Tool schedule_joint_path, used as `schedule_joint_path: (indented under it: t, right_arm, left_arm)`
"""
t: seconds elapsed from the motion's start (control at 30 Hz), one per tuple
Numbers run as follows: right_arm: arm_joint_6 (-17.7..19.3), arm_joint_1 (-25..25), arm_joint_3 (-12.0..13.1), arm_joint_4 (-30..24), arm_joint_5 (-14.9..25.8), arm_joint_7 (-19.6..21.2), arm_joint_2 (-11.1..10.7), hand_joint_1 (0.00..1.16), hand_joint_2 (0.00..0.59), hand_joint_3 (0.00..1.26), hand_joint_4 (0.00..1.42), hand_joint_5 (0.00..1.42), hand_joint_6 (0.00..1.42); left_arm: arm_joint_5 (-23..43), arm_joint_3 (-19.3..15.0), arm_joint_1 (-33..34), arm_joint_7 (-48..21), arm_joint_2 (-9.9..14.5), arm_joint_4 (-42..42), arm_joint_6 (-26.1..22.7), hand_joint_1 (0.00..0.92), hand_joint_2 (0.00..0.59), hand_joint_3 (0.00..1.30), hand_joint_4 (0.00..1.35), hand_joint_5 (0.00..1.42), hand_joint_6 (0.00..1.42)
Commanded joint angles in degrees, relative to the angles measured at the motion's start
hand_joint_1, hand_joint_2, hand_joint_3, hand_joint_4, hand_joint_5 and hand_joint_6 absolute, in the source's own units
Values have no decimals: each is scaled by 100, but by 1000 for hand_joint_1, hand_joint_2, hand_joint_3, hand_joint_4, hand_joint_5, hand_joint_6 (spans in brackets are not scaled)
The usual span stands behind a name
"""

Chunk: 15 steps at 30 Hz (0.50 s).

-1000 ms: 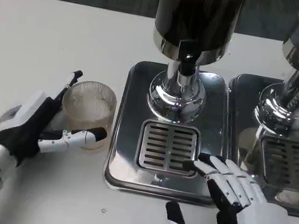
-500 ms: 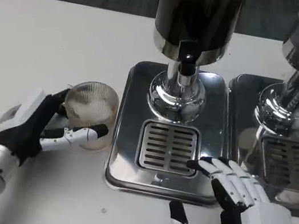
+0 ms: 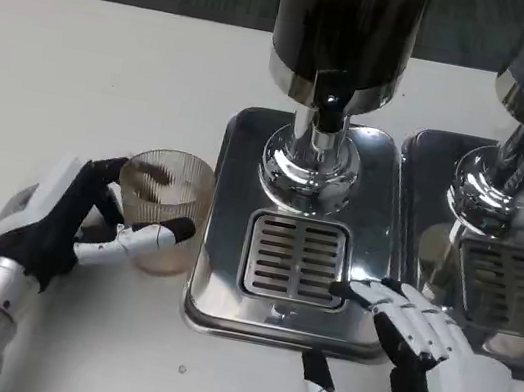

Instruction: Grasp the cup under the faucet to collect the drink, then remove the cup.

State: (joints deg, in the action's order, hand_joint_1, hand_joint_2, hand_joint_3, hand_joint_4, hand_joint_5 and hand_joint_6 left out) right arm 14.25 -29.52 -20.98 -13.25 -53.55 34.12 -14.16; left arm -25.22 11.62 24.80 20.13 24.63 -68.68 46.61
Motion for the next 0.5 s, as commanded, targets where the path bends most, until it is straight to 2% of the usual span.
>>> schedule_joint_path:
  t: [0.03,0.33,0.5]
  right_arm:
    - [53,-16,15,54,77,-20,-27,483,394,384,322,236,267]
    - [136,24,-7,137,180,24,-23,479,391,384,323,236,269]
    - [164,23,-22,155,177,39,-4,478,391,384,323,236,270]
  left_arm:
    - [-21,12,-145,118,26,53,230,398,121,588,693,970,1188]
    - [271,-299,-293,-12,111,460,807,393,114,588,680,971,1184]
    - [267,-357,-348,21,150,611,903,379,113,588,677,960,1189]
